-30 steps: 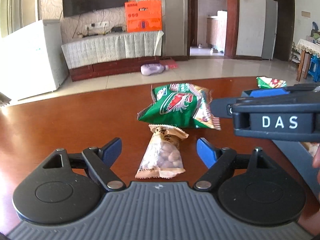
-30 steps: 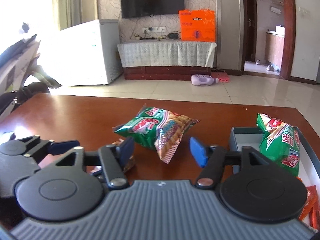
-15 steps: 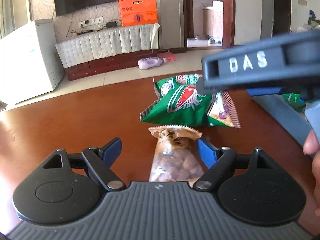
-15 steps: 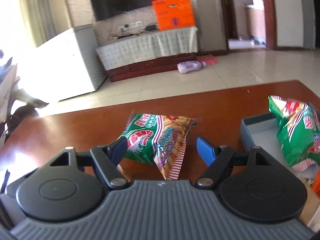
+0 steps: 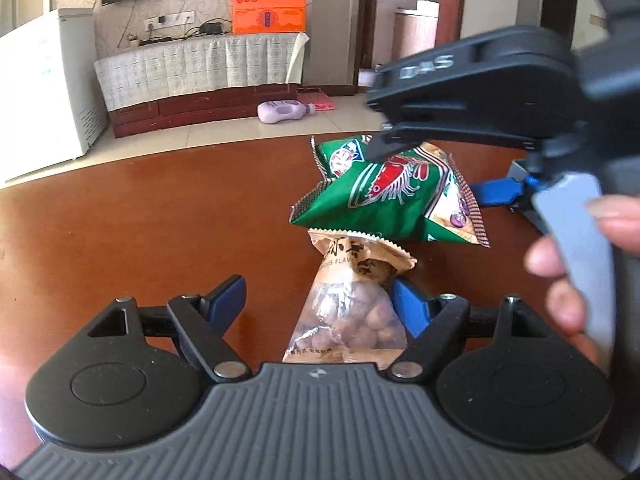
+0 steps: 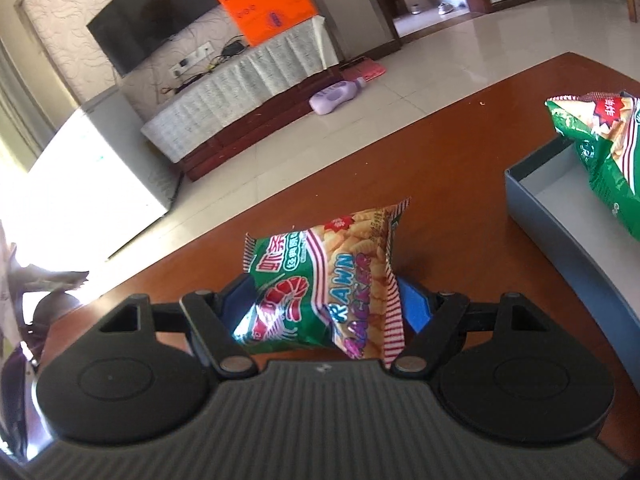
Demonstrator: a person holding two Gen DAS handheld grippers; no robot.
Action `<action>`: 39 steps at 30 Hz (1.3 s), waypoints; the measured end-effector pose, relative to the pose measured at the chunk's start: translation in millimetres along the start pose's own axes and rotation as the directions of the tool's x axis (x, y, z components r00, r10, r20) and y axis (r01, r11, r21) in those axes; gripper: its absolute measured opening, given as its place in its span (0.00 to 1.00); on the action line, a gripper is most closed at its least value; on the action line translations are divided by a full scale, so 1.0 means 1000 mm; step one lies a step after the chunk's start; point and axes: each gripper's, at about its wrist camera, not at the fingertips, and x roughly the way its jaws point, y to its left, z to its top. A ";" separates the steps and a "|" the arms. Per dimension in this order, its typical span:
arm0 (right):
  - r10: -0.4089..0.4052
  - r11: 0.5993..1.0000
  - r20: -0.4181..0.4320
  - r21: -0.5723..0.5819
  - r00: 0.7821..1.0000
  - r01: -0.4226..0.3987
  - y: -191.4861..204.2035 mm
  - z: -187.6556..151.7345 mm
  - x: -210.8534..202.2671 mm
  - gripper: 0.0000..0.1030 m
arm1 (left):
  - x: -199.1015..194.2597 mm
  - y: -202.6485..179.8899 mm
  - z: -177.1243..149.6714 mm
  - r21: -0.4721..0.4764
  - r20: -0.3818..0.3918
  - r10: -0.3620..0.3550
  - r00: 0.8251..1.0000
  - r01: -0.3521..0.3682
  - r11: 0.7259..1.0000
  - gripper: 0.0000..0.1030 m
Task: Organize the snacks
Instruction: 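Grasp the clear-wrapped peanut candy with left gripper while right grasps green prawn-cracker bag, then carry the peanut candy and prawn-cracker bag over the tray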
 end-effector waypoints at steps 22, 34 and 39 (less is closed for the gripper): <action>0.042 0.954 -0.031 -0.296 0.999 -0.049 0.015 -0.009 -0.001 0.64 | 0.014 0.016 0.005 -0.007 -0.012 -0.007 1.000 0.007 1.000 0.49; 0.058 0.927 0.026 -0.372 0.998 -0.044 -0.004 0.006 -0.057 0.63 | -0.003 0.005 0.004 -0.031 0.022 0.006 1.000 -0.006 0.999 0.42; 0.055 0.924 0.047 -0.382 0.997 -0.033 -0.017 0.008 -0.080 0.62 | -0.011 -0.015 0.008 -0.006 0.028 0.011 1.000 -0.011 1.000 0.42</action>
